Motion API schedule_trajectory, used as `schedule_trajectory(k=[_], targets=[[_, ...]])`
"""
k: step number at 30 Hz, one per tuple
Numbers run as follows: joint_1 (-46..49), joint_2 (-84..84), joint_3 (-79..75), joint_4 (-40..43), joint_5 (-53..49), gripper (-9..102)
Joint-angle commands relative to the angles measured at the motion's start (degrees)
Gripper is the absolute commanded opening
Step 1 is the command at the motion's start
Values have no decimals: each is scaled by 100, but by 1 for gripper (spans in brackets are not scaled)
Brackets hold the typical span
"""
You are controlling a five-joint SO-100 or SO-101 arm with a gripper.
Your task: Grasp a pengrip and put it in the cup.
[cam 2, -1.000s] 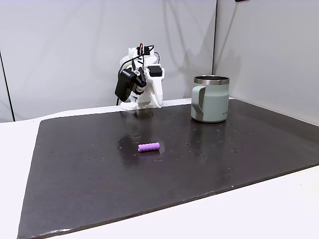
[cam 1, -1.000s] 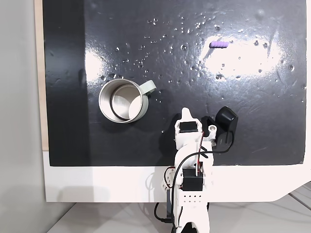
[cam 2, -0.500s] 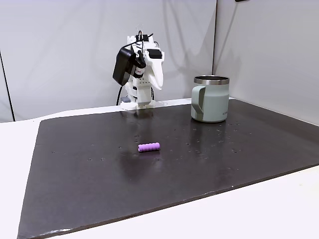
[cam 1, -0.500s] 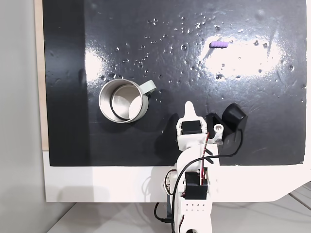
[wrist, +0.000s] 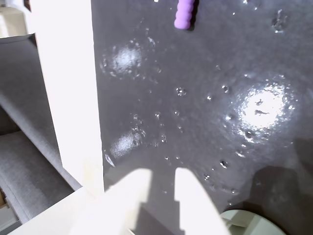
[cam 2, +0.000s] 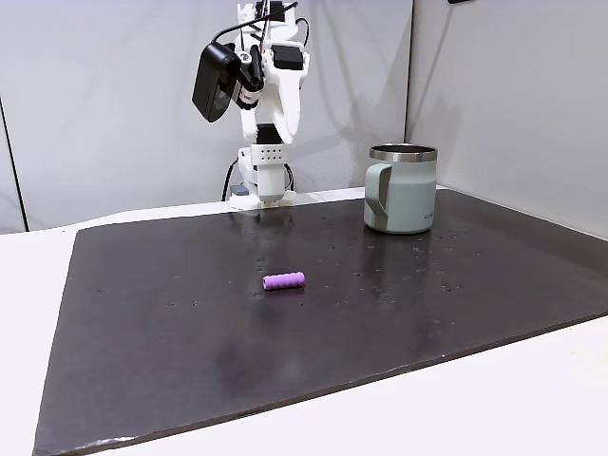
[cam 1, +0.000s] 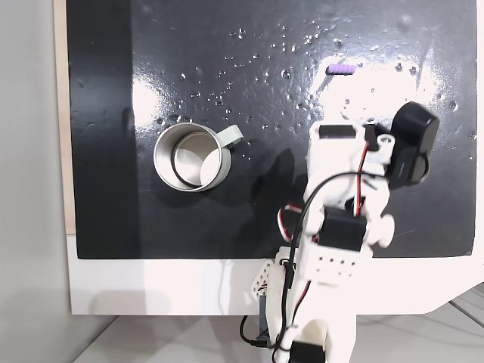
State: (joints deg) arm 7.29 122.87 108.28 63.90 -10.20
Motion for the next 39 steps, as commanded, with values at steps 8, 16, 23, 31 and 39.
schedule_trajectory(k=[8, 16, 23, 31, 39], targets=[[114, -2285, -2707, 1011, -53, 16], [316, -3946, -4192, 1626, 141, 16], [492, -5766, -6240, 2522, 281, 17], [589, -8464, -10107, 4087, 193, 20], [624, -8833, -10345, 4061, 53, 21]])
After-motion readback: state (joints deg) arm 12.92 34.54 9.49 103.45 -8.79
